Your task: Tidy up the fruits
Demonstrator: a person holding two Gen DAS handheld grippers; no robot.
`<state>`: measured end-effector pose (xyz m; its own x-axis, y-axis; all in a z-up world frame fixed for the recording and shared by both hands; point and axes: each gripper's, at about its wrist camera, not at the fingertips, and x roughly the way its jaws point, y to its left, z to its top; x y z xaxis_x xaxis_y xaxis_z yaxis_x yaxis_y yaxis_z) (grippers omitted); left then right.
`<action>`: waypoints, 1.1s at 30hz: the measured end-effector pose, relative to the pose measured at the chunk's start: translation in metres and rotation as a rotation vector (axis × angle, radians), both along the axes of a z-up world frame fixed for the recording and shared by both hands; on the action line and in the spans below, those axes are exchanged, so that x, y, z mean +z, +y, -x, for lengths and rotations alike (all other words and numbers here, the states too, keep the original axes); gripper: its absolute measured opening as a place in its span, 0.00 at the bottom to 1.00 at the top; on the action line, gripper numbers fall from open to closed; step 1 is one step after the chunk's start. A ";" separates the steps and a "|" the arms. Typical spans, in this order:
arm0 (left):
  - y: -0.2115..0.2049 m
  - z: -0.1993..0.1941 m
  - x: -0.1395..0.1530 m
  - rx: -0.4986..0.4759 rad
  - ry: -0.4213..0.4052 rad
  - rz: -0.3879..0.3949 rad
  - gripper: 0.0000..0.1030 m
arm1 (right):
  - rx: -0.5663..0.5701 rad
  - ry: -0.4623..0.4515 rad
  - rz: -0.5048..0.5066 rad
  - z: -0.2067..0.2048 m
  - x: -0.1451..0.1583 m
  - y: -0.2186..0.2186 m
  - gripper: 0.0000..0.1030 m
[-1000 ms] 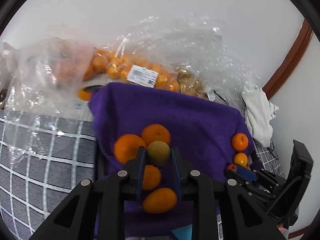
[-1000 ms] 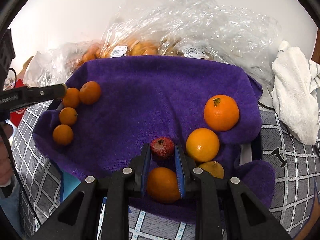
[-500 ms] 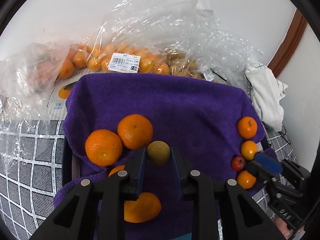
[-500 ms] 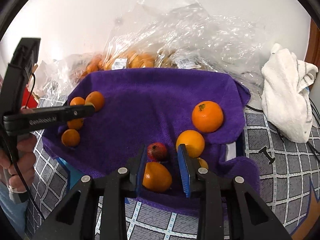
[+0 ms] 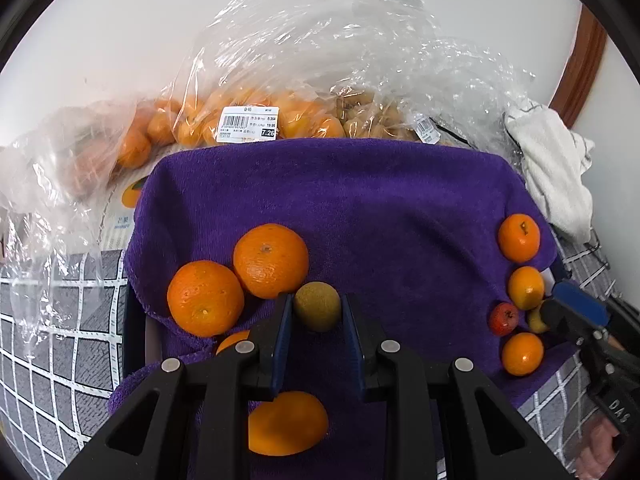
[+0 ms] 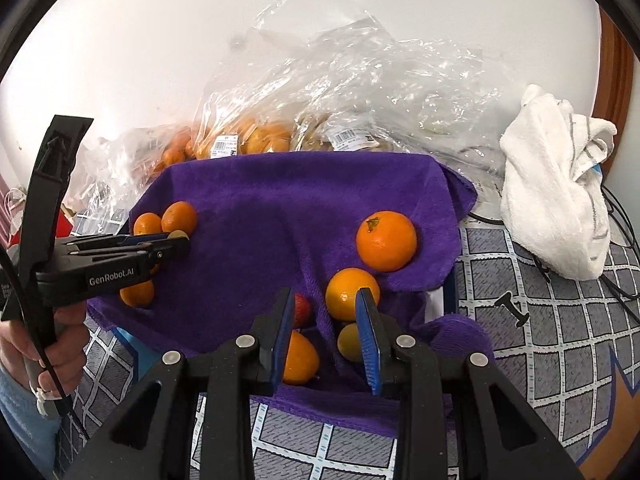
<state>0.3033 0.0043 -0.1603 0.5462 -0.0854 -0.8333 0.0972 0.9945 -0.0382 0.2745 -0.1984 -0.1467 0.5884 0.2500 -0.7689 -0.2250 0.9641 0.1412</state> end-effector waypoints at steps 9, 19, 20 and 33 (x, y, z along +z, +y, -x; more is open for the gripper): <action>-0.001 0.007 0.011 0.014 0.000 -0.032 0.35 | -0.017 -0.001 -0.007 0.000 0.002 -0.002 0.30; 0.010 0.078 0.062 0.005 -0.117 0.000 0.51 | -0.067 -0.070 0.067 0.057 0.069 0.010 0.31; 0.011 0.085 0.066 0.010 -0.129 -0.004 0.51 | -0.078 -0.071 0.071 0.065 0.074 0.010 0.31; 0.026 0.185 0.103 0.033 -0.201 0.014 0.66 | -0.214 -0.079 0.101 0.163 0.106 0.001 0.56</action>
